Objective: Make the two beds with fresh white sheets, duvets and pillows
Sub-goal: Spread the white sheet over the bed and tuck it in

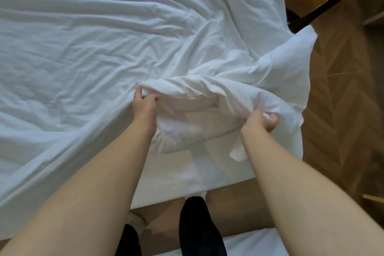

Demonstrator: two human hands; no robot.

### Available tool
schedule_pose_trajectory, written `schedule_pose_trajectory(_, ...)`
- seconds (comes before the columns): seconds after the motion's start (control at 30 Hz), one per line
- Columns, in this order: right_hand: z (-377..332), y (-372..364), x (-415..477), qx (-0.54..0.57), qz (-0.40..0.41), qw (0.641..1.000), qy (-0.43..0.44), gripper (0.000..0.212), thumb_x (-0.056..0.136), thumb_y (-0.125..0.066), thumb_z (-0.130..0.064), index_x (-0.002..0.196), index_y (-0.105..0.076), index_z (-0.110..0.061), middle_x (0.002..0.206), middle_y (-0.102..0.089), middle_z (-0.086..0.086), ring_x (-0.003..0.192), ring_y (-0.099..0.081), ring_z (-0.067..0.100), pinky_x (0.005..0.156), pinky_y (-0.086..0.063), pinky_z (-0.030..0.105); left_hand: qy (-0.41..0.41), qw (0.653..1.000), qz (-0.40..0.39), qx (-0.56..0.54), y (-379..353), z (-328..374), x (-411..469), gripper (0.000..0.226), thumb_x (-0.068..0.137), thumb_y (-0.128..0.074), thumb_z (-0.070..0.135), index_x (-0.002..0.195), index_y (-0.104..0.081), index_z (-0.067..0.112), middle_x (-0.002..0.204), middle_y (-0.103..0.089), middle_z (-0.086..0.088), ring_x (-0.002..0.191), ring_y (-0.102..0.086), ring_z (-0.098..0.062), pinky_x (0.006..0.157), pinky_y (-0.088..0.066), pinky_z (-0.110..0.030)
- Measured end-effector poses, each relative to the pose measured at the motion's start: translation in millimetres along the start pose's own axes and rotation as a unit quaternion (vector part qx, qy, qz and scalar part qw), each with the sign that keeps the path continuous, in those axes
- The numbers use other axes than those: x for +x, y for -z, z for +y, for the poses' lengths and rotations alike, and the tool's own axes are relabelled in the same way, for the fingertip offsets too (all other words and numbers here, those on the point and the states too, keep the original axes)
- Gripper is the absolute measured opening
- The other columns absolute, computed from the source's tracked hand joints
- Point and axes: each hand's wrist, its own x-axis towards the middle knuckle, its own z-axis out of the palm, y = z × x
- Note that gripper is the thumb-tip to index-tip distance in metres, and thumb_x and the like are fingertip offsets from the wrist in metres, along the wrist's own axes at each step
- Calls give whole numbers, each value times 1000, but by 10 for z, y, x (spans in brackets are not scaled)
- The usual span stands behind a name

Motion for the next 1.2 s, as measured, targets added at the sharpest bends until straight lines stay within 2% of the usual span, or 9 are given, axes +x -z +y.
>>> schedule_pose_trajectory(0.13, -680, -324, -45, -173, -178, 948, 200, 55, 94, -49, -8, 146, -41, -23, 148, -43, 2, 131, -46, 19, 95, -34, 15, -90, 993, -19, 72, 117, 242, 114, 54, 90, -50, 9, 142, -37, 13, 142, -44, -8, 124, -44, -24, 99, -38, -33)
schedule_pose_trajectory(0.23, -1017, -628, -244, -348, -342, 769, 412, 71, 88, -55, -29, 152, -25, -34, 160, -25, -5, 147, -23, 20, 119, -23, 41, -158, 957, -74, 231, 103, 297, 121, 83, 92, -53, 20, 155, 0, 27, 162, -12, 0, 147, -18, -18, 118, -18, -36)
schedule_pose_trajectory(0.4, -593, -244, -154, -605, -336, 439, 573, 94, 82, -69, -39, 156, -10, -34, 165, 5, -1, 151, 6, 29, 112, -6, 71, -306, 663, -177, 660, 72, -228, -191, 97, 81, -57, 52, 155, -4, 19, 162, -6, -8, 149, -8, -30, 116, -20, -53)
schedule_pose_trajectory(0.5, -340, 108, 257, -744, -246, 299, 544, 115, 78, -72, -49, 152, 15, -39, 161, 22, 9, 148, 12, 37, 107, -7, 74, -256, 570, -199, 755, 54, -551, -329, 115, 74, -64, 63, 153, 12, 25, 161, 13, -9, 148, 6, -34, 111, -19, -61)
schedule_pose_trajectory(0.67, -598, -489, 585, -724, -333, 379, 471, 92, 90, -65, -27, 153, -1, -44, 162, -7, 5, 144, -25, 34, 106, -37, 45, -249, 565, -163, 769, -115, -640, 31, 120, 73, -70, 55, 151, 18, 29, 160, 12, -13, 147, -1, -36, 105, -25, -67)
schedule_pose_trajectory(0.73, -588, -751, 607, -707, -354, 324, 519, 72, 91, -62, -31, 153, -25, -36, 161, -17, 4, 141, -30, 35, 103, -37, 43, -261, 565, -140, 771, -168, -741, 148, 118, 72, -71, 55, 151, 12, 29, 159, 4, -12, 145, -8, -35, 104, -28, -65)
schedule_pose_trajectory(0.8, -555, -1043, 573, -715, -260, 195, 619, 74, 78, -69, -44, 145, -42, -35, 158, -23, 4, 145, -18, 32, 110, -24, 54, -264, 567, -131, 770, -208, -830, 188, 117, 71, -71, 56, 152, 9, 30, 158, 0, -10, 144, -11, -33, 105, -24, -66)
schedule_pose_trajectory(0.9, -643, -1358, 458, -744, -182, 83, 638, 90, 72, -56, -68, 150, -35, -26, 153, -31, 0, 146, -7, 28, 107, 0, 72, -277, 555, -130, 774, -195, -929, 163, 114, 70, -70, 57, 152, 4, 29, 158, -5, -7, 144, -14, -29, 103, -13, -75)
schedule_pose_trajectory(1.2, -909, -1094, 612, -752, -202, 117, 616, 124, 59, -67, -80, 154, 0, -35, 160, 23, 6, 145, 21, 42, 95, 2, 84, -274, 549, -139, 777, -144, -904, 207, 114, 77, -73, 36, 151, 13, 28, 159, 8, -7, 146, -7, -32, 102, -27, -68)
